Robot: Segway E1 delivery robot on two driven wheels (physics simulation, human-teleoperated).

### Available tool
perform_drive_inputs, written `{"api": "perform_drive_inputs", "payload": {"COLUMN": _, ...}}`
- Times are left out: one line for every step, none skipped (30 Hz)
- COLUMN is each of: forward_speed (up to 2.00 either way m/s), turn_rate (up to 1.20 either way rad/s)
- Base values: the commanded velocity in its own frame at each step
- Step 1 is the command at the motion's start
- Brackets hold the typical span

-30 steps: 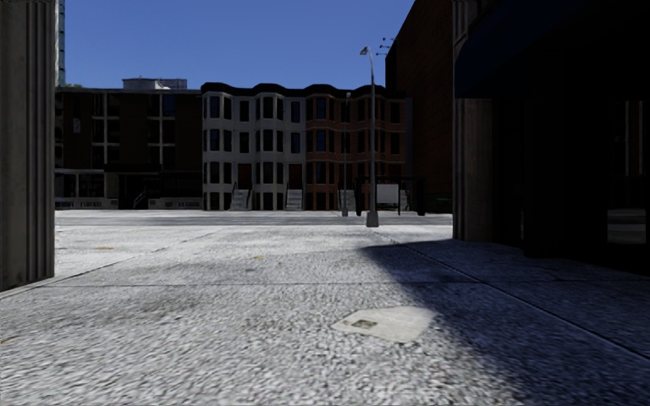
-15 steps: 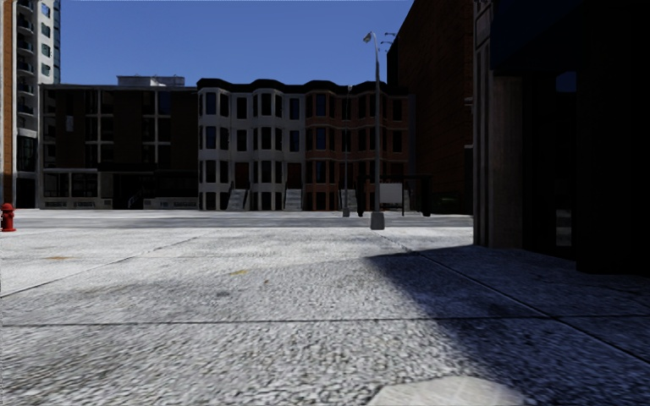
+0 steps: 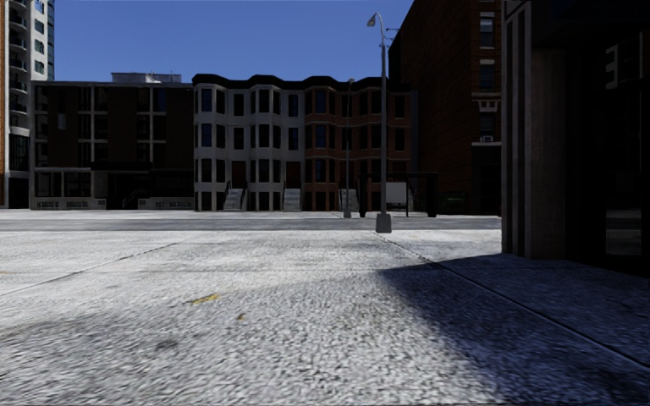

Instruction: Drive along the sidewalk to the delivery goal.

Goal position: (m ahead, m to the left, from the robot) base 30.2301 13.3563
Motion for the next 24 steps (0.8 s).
{"api": "perform_drive_inputs", "payload": {"forward_speed": 2.0, "turn_rate": 0.0}}
{"api": "perform_drive_inputs", "payload": {"forward_speed": 2.0, "turn_rate": 0.0}}
{"api": "perform_drive_inputs", "payload": {"forward_speed": 2.0, "turn_rate": 0.0}}
{"api": "perform_drive_inputs", "payload": {"forward_speed": 2.0, "turn_rate": 0.0}}
{"api": "perform_drive_inputs", "payload": {"forward_speed": 2.0, "turn_rate": 0.0}}
{"api": "perform_drive_inputs", "payload": {"forward_speed": 2.0, "turn_rate": 0.0}}
{"api": "perform_drive_inputs", "payload": {"forward_speed": 2.0, "turn_rate": 0.0}}
{"api": "perform_drive_inputs", "payload": {"forward_speed": 2.0, "turn_rate": 0.0}}
{"api": "perform_drive_inputs", "payload": {"forward_speed": 2.0, "turn_rate": 0.0}}
{"api": "perform_drive_inputs", "payload": {"forward_speed": 2.0, "turn_rate": 0.0}}
{"api": "perform_drive_inputs", "payload": {"forward_speed": 2.0, "turn_rate": 0.0}}
{"api": "perform_drive_inputs", "payload": {"forward_speed": 2.0, "turn_rate": 0.0}}
{"api": "perform_drive_inputs", "payload": {"forward_speed": 2.0, "turn_rate": 0.0}}
{"api": "perform_drive_inputs", "payload": {"forward_speed": 2.0, "turn_rate": 0.0}}
{"api": "perform_drive_inputs", "payload": {"forward_speed": 2.0, "turn_rate": 0.0}}
{"api": "perform_drive_inputs", "payload": {"forward_speed": 2.0, "turn_rate": 0.0}}
{"api": "perform_drive_inputs", "payload": {"forward_speed": 2.0, "turn_rate": 0.0}}
{"api": "perform_drive_inputs", "payload": {"forward_speed": 2.0, "turn_rate": 0.0}}
{"api": "perform_drive_inputs", "payload": {"forward_speed": 2.0, "turn_rate": 0.0}}
{"api": "perform_drive_inputs", "payload": {"forward_speed": 2.0, "turn_rate": 0.0}}
{"api": "perform_drive_inputs", "payload": {"forward_speed": 2.0, "turn_rate": 0.0}}
{"api": "perform_drive_inputs", "payload": {"forward_speed": 2.0, "turn_rate": 0.0}}
{"api": "perform_drive_inputs", "payload": {"forward_speed": 2.0, "turn_rate": 0.0}}
{"api": "perform_drive_inputs", "payload": {"forward_speed": 2.0, "turn_rate": 0.0}}
